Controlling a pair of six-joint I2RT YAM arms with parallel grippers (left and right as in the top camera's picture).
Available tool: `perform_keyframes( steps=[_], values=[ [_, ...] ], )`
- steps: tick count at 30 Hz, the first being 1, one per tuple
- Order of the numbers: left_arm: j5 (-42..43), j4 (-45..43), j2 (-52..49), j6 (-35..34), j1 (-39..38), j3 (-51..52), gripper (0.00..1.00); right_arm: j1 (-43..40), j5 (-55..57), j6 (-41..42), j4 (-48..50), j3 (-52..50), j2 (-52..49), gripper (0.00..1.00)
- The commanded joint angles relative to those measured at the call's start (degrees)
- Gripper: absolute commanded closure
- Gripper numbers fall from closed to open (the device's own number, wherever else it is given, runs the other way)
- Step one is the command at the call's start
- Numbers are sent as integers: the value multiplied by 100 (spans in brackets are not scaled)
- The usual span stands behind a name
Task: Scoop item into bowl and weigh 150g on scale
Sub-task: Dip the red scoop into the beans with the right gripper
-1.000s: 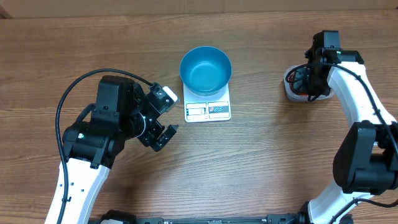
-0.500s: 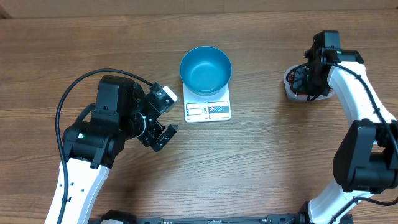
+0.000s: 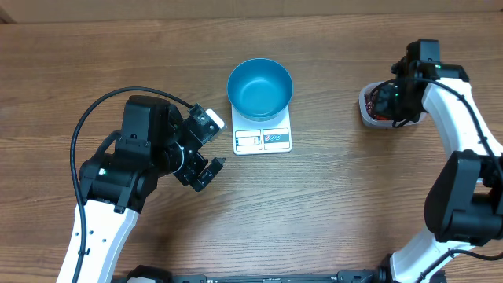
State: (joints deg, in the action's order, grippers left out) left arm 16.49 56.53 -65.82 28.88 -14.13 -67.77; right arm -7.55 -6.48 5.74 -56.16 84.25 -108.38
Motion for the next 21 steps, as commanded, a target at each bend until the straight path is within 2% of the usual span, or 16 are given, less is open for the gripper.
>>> perform_keyframes(
  steps=[1, 13, 21],
  values=[
    [-20, -20, -20, -61, 28, -140, 0, -227, -389, -24, 33, 46, -203, 96],
    [-20, -20, -20, -61, 28, -140, 0, -350, -413, -26, 57, 9, -225, 96],
    [-20, -20, -20, -61, 28, -140, 0, -356, -413, -330, 61, 4, -289, 96]
  ],
)
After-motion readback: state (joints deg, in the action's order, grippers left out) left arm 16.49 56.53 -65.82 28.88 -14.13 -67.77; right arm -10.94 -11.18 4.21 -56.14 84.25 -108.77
